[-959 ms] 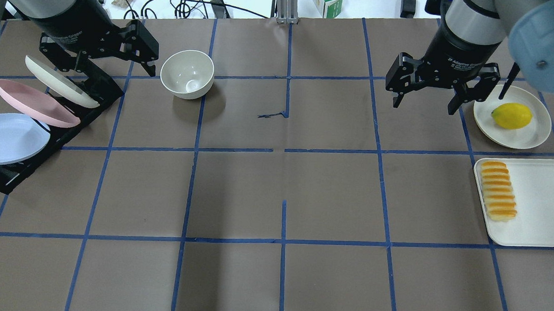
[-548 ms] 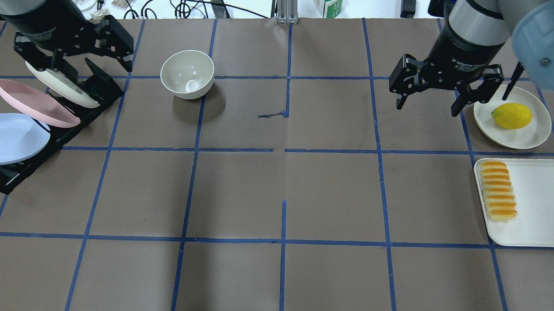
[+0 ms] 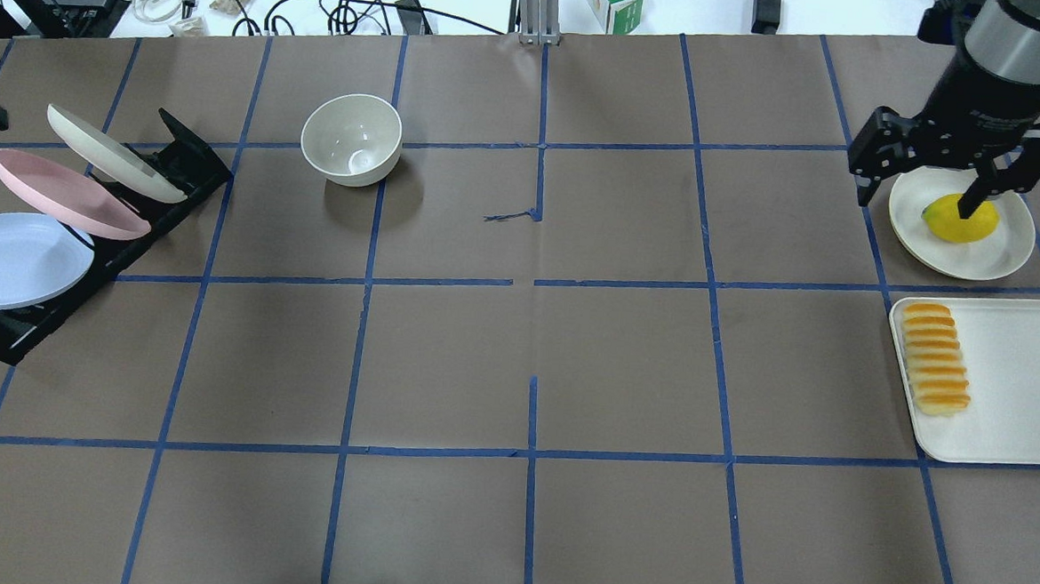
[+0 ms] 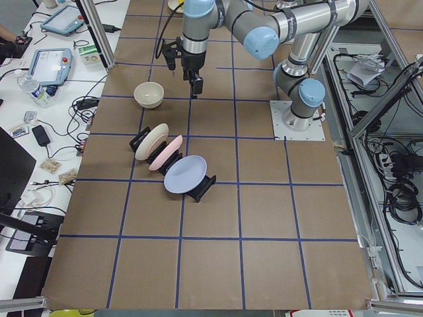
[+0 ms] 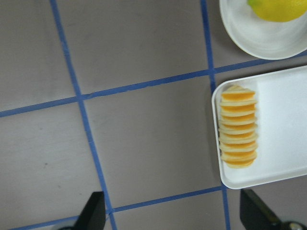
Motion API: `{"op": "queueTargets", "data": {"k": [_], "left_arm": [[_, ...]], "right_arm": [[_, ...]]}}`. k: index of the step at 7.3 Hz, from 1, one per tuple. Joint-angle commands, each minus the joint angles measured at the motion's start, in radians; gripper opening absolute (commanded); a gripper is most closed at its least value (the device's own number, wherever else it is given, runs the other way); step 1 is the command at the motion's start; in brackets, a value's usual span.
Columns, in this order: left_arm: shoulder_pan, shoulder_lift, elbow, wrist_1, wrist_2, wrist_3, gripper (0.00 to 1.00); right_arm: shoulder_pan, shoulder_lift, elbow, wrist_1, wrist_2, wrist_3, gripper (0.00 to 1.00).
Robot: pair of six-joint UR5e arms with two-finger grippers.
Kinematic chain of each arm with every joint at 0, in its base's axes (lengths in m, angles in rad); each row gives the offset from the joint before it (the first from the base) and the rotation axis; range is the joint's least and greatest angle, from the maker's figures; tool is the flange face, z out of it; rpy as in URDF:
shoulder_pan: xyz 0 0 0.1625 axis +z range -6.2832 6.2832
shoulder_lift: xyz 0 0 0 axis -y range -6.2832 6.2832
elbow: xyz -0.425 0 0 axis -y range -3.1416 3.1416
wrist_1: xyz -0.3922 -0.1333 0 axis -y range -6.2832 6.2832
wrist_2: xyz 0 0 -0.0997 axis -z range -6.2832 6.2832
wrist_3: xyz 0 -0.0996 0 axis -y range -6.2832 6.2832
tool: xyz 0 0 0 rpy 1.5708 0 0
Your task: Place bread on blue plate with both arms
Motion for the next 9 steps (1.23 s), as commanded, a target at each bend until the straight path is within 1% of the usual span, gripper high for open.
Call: {"op": "queueTargets", "data": {"k": [1, 2, 3, 4, 5, 6, 7, 8, 9], "left_arm": [[0.148, -0.103, -0.027, 0.140, 0.001, 0.242, 1.00], [0.166, -0.166, -0.029, 0.142, 0.004, 0.285, 1.00], [0.203, -0.221, -0.029, 0.162, 0.031, 0.295, 1.00], [0.246, -0.279, -0.030, 0.236, 0.056, 0.293, 1.00], [0.257, -0.339, -0.033, 0.271, 0.056, 0.240, 1.00], [0.257, -0.378, -0.047, 0.272, 0.056, 0.079, 1.00], [0.257, -0.396, -0.048, 0.274, 0.054, 0.028, 1.00], [0.257, -0.410, -0.048, 0.283, 0.054, 0.022, 0.99], [0.257, -0.422, -0.041, 0.294, 0.060, 0.031, 0.80]], "right_arm": [[-0.112, 0.032, 0.089, -0.154, -0.009, -0.200, 1.00], [-0.153, 0.035, 0.163, -0.191, -0.009, -0.195, 1.00], [-0.175, 0.035, 0.238, -0.308, -0.010, -0.210, 1.00], [-0.180, 0.039, 0.302, -0.400, -0.013, -0.218, 1.00], [-0.206, 0.071, 0.344, -0.458, -0.039, -0.220, 1.00], [-0.227, 0.101, 0.376, -0.510, -0.041, -0.221, 1.00], [-0.229, 0.110, 0.414, -0.567, -0.043, -0.221, 1.00], [-0.230, 0.121, 0.451, -0.611, -0.043, -0.221, 1.00], [-0.230, 0.136, 0.471, -0.654, -0.046, -0.221, 1.00]]}}
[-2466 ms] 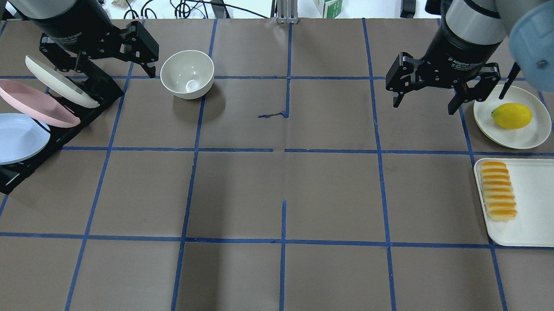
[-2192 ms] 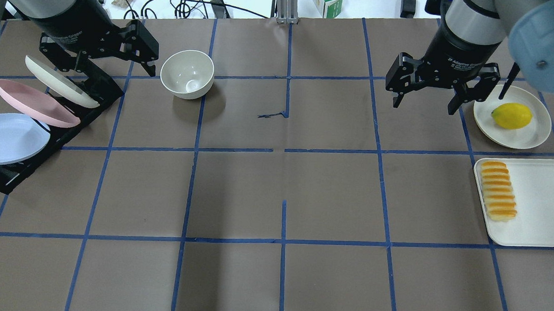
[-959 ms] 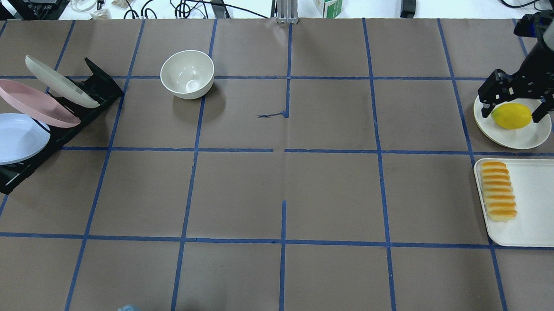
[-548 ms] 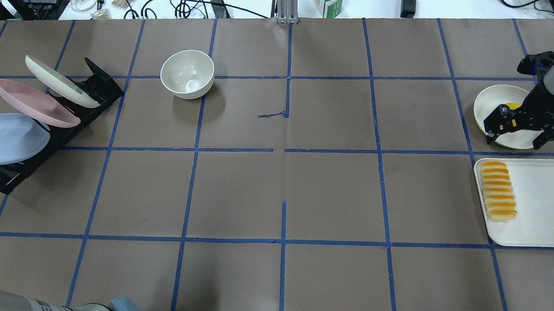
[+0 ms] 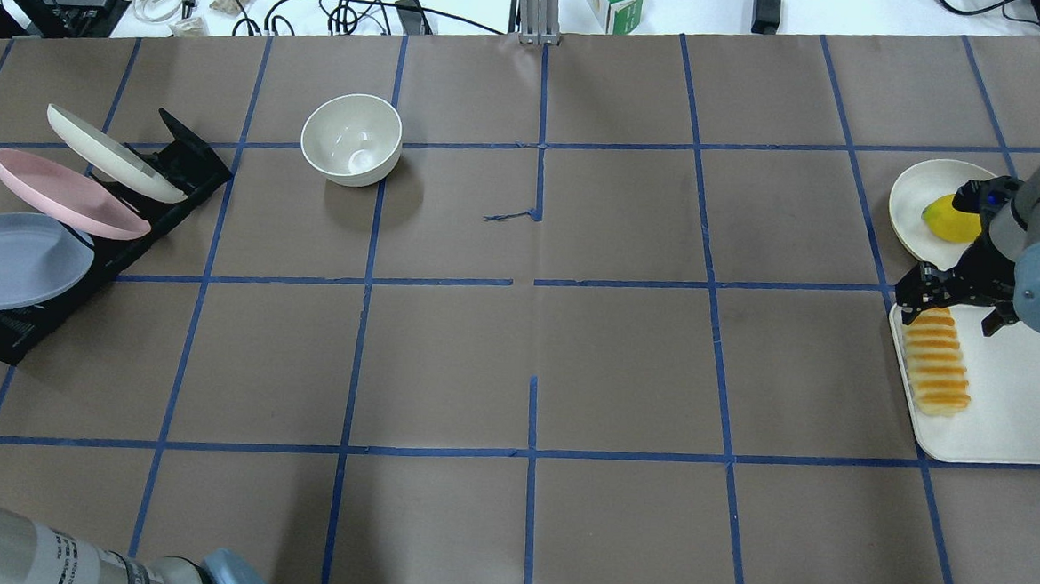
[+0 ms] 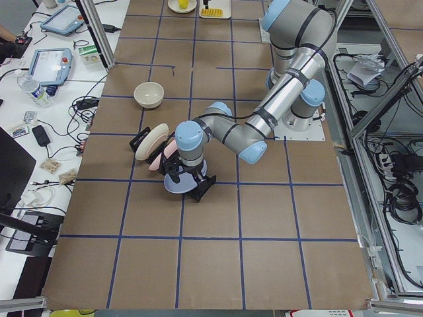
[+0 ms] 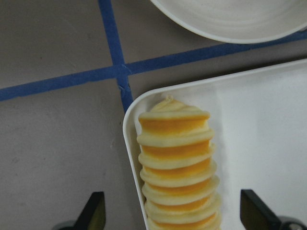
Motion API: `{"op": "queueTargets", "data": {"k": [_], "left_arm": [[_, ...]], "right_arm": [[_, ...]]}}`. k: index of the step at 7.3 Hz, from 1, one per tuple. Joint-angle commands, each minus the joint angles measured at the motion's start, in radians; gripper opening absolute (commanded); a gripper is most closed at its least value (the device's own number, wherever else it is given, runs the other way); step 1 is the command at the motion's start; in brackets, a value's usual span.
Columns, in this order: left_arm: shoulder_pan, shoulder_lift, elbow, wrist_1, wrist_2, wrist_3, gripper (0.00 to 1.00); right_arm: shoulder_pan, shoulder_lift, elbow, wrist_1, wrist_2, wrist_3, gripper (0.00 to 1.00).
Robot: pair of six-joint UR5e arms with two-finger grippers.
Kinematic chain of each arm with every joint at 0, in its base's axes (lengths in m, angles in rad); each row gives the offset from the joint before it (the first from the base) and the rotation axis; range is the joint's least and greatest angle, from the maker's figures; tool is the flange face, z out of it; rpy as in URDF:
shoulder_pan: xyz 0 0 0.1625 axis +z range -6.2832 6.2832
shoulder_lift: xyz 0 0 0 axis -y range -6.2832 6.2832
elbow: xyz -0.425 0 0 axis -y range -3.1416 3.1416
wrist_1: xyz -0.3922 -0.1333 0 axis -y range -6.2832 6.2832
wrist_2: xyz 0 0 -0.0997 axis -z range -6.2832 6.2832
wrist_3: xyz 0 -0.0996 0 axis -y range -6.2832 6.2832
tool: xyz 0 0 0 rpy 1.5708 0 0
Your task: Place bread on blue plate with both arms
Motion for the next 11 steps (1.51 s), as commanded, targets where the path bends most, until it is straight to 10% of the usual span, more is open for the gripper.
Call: {"op": "queueTargets", "data": {"k": [1, 2, 3, 7, 9, 11], "left_arm": [[0.000, -0.020, 0.008, 0.014, 0.058, -0.009, 0.58], [0.000, -0.023, 0.003, 0.014, 0.080, -0.009, 0.45], [0.000, -0.022, 0.006, 0.014, 0.081, -0.002, 0.07], [0.007, 0.029, 0.019, 0.002, 0.123, 0.030, 0.00], [0.007, 0.093, 0.020, -0.184, 0.123, 0.052, 0.00], [-0.009, 0.148, 0.005, -0.494, 0.057, 0.060, 0.00]], "right_arm": [[-0.005, 0.033, 0.039, -0.059, -0.003, 0.000, 1.00], [-0.008, 0.044, 0.039, -0.059, -0.004, 0.000, 1.00], [-0.008, 0.047, 0.039, -0.059, -0.024, -0.002, 1.00], [-0.048, 0.052, 0.072, -0.062, -0.048, -0.032, 0.92], [-0.066, 0.050, 0.068, -0.058, -0.041, -0.048, 0.11], [-0.066, 0.038, 0.067, -0.055, -0.031, -0.048, 0.00]]}}
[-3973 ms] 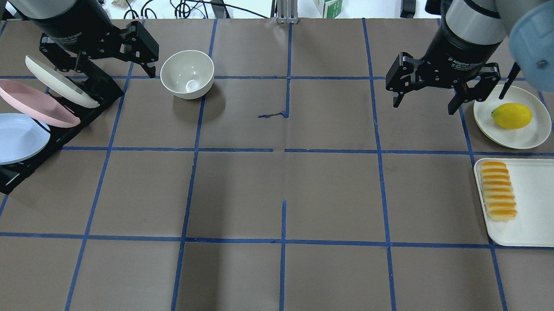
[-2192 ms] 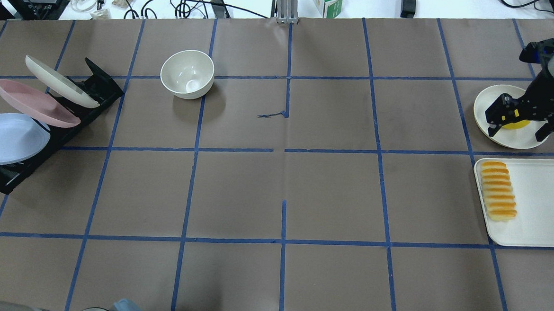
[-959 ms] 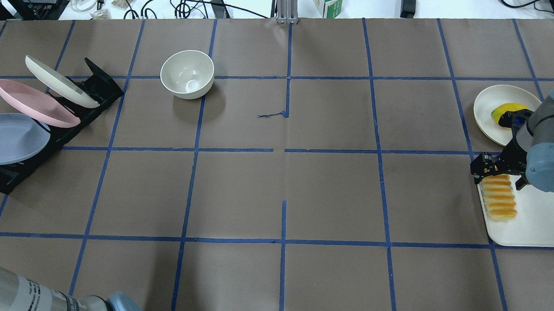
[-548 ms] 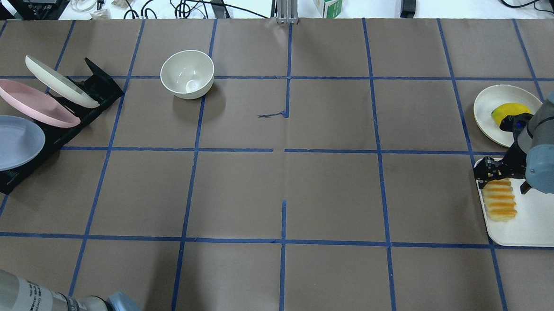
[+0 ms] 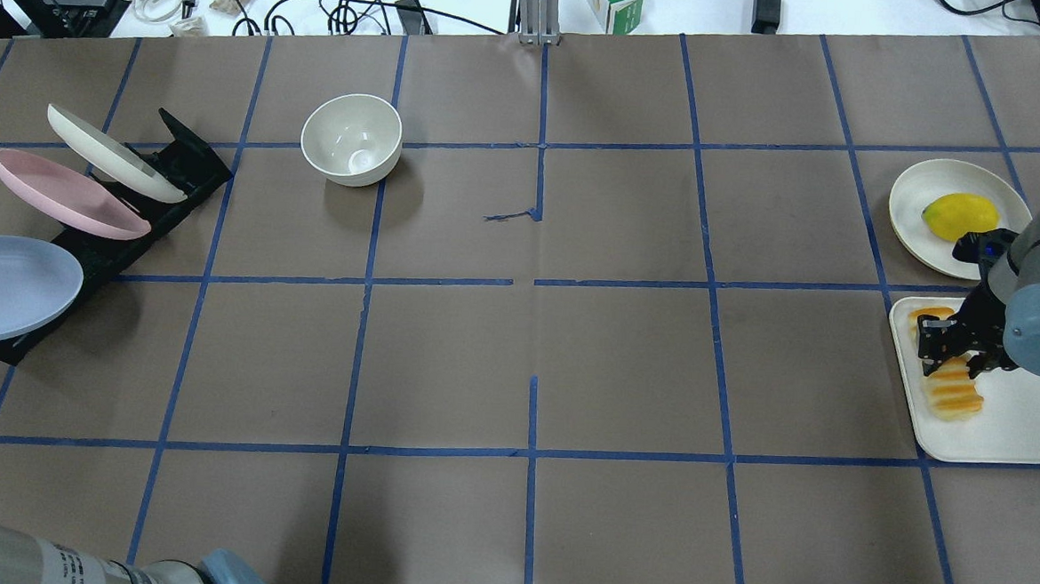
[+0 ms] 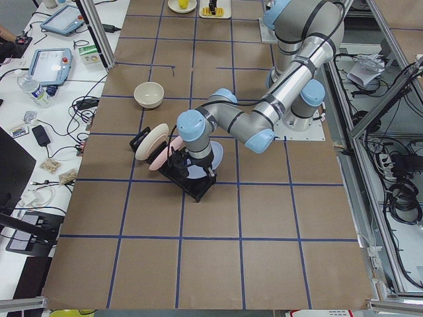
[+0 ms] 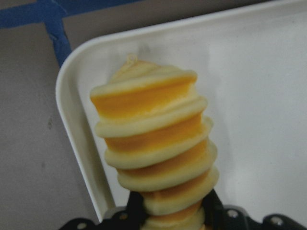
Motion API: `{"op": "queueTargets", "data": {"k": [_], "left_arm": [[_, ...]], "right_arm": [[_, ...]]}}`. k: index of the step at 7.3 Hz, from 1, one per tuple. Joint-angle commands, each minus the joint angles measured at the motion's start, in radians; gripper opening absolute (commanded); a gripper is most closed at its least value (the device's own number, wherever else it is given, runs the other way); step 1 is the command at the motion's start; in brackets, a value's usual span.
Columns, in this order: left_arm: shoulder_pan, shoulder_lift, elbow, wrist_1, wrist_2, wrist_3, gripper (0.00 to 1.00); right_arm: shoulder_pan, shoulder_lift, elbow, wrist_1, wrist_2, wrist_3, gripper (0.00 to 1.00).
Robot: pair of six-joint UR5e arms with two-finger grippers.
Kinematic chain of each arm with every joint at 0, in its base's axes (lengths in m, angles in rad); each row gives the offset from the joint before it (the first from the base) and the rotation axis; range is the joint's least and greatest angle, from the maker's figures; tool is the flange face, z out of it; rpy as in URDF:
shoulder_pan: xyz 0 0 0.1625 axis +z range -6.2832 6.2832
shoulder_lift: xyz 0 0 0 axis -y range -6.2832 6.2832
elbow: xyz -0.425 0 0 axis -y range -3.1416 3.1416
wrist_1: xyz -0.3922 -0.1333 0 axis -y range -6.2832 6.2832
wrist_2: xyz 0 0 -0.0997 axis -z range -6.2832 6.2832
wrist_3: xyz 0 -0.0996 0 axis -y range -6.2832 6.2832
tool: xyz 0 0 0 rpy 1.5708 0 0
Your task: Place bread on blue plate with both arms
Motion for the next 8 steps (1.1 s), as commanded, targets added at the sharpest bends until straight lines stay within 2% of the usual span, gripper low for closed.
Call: {"op": "queueTargets", "data": {"k": [1, 3, 4, 5, 6, 7, 8], "left_arm": [[-0.014, 0.047, -0.035, -0.296, -0.184, 0.010, 0.00], [-0.035, 0.099, -0.115, -0.328, -0.405, 0.122, 0.00], [-0.107, 0.129, -0.183, -0.322, -0.537, 0.122, 0.00], [-0.206, 0.163, -0.246, -0.302, -0.710, 0.118, 0.00], [-0.297, 0.176, -0.297, -0.178, -0.835, 0.110, 0.00], [-0.370, 0.179, -0.366, 0.036, -0.862, 0.095, 0.00], [-0.441, 0.168, -0.436, 0.254, -0.862, -0.018, 0.00]], "right_arm": [[-0.001, -0.009, -0.015, 0.006, 0.011, -0.003, 0.00], [0.003, -0.025, -0.082, 0.071, 0.015, -0.006, 0.00], [0.012, -0.060, -0.123, 0.148, 0.021, -0.006, 0.00], [0.035, -0.106, -0.172, 0.232, 0.072, -0.006, 0.00], [0.067, -0.147, -0.215, 0.307, 0.122, -0.003, 0.00], [0.124, -0.175, -0.260, 0.343, 0.127, 0.006, 0.00], [0.181, -0.184, -0.300, 0.389, 0.126, 0.020, 0.00]]}}
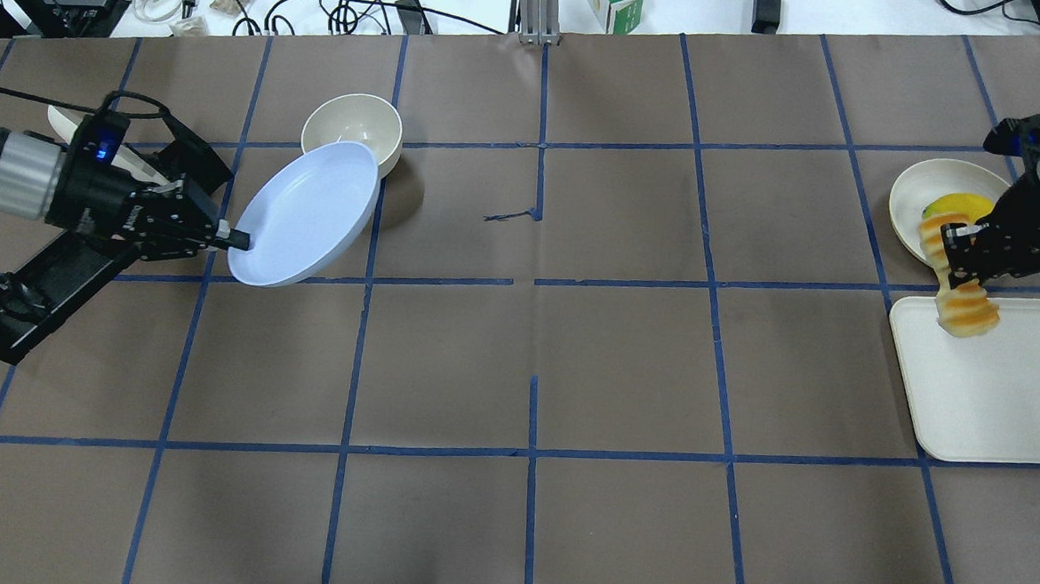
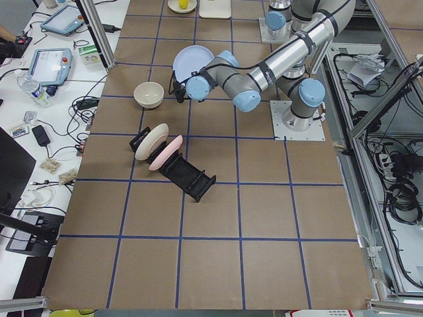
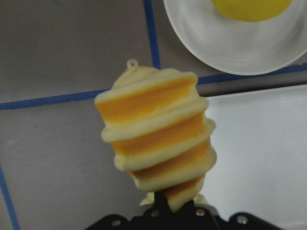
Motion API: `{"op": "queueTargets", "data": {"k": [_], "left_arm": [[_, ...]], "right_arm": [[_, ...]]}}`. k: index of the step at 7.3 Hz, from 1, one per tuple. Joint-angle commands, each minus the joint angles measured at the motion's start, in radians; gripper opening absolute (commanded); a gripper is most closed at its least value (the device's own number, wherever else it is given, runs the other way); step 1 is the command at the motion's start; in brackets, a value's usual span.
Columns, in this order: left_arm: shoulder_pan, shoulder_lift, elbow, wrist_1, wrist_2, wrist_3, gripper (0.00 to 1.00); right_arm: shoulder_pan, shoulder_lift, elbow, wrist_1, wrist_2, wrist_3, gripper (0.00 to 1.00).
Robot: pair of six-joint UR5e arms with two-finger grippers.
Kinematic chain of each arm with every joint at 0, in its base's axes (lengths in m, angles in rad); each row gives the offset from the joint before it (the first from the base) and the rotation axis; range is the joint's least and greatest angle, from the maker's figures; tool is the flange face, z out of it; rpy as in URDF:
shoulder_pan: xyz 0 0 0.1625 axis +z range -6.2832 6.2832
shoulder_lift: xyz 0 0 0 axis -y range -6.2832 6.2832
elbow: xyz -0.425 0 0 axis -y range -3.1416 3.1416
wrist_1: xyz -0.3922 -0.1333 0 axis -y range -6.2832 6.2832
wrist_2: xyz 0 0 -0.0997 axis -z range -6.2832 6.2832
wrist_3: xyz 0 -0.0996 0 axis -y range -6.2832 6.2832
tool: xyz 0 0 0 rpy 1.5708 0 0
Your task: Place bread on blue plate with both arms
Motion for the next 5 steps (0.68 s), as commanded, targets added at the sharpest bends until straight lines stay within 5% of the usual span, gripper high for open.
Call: {"op": "queueTargets", "data": {"k": [1, 2, 3, 5], "left_arm": [[-0.182, -0.027, -0.133, 0.446, -0.019, -0.224, 0.00], [-0.286, -0.042, -0.157, 0.629, 0.007, -0.347, 0.00], [-0.377, -0.074, -0.158, 0.730, 0.111, -0.498, 0.00], [-0.474, -0.180, -0.158, 0.868, 0.138, -0.639, 0.00]], "right_arm": [[0.099, -0.022, -0.090, 0.097, 0.010, 0.038, 0.00], [0.121, -0.022, -0.113, 0.123, 0.010, 0.052, 0.00], [0.151, -0.023, -0.124, 0.130, 0.010, 0.076, 0.00], [0.235, -0.025, -0.136, 0.133, 0.010, 0.134, 0.00]]}}
